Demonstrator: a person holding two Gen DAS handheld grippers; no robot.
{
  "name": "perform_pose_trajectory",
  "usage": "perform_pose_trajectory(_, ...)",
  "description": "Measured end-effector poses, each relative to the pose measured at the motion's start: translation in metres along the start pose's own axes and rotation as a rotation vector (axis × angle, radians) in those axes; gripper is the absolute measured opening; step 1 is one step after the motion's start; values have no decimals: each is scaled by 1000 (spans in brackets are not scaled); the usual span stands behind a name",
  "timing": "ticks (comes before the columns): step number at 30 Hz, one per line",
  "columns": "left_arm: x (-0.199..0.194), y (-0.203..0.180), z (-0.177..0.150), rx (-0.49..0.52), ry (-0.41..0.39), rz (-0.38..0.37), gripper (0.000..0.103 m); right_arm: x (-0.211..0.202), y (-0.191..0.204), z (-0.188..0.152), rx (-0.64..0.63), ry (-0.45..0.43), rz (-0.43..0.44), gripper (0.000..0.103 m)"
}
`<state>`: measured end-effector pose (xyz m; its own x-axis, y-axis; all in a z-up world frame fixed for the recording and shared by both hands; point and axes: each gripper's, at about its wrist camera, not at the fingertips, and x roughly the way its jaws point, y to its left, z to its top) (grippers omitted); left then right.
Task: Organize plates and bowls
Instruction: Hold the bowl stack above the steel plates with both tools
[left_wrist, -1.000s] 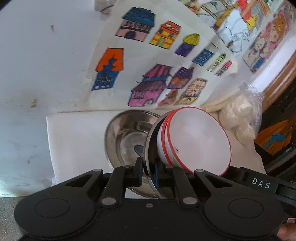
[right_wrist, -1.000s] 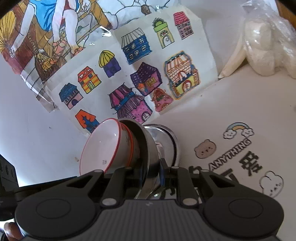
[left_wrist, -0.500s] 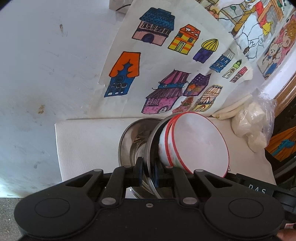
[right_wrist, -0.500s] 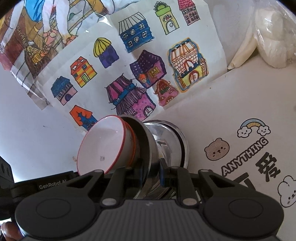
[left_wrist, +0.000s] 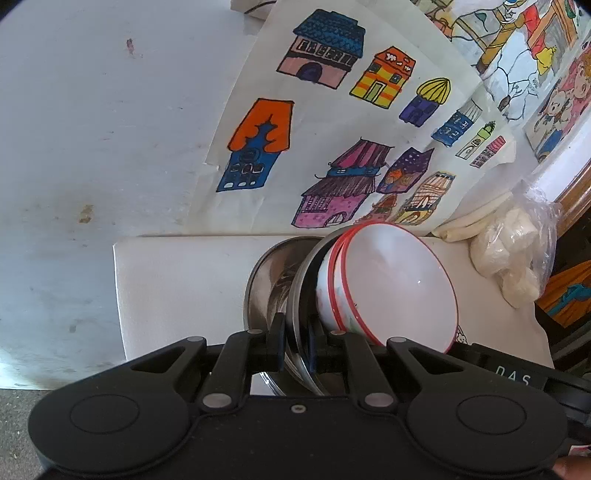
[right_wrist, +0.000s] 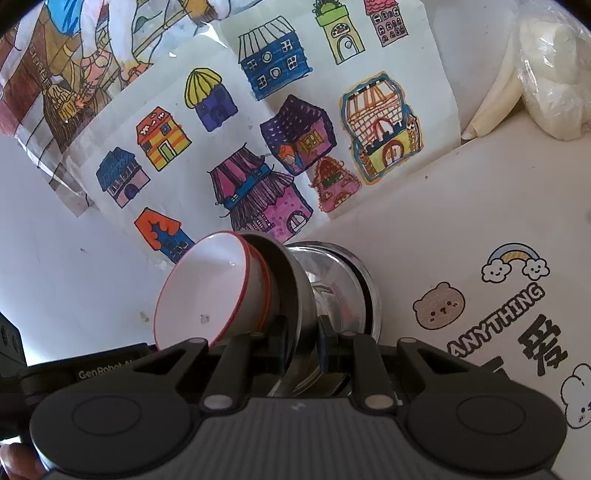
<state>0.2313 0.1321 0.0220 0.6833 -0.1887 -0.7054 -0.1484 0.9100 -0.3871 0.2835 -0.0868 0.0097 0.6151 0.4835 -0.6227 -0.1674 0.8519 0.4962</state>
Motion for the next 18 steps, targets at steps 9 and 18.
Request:
perform_pose_trajectory(9,2,3,-2,-21,1,3,10,2,1,1,-6,4,3,19)
perform_pose_trajectory(18,3,2,-3,-32,2,14,10,5,1,3,-12,6,7,19)
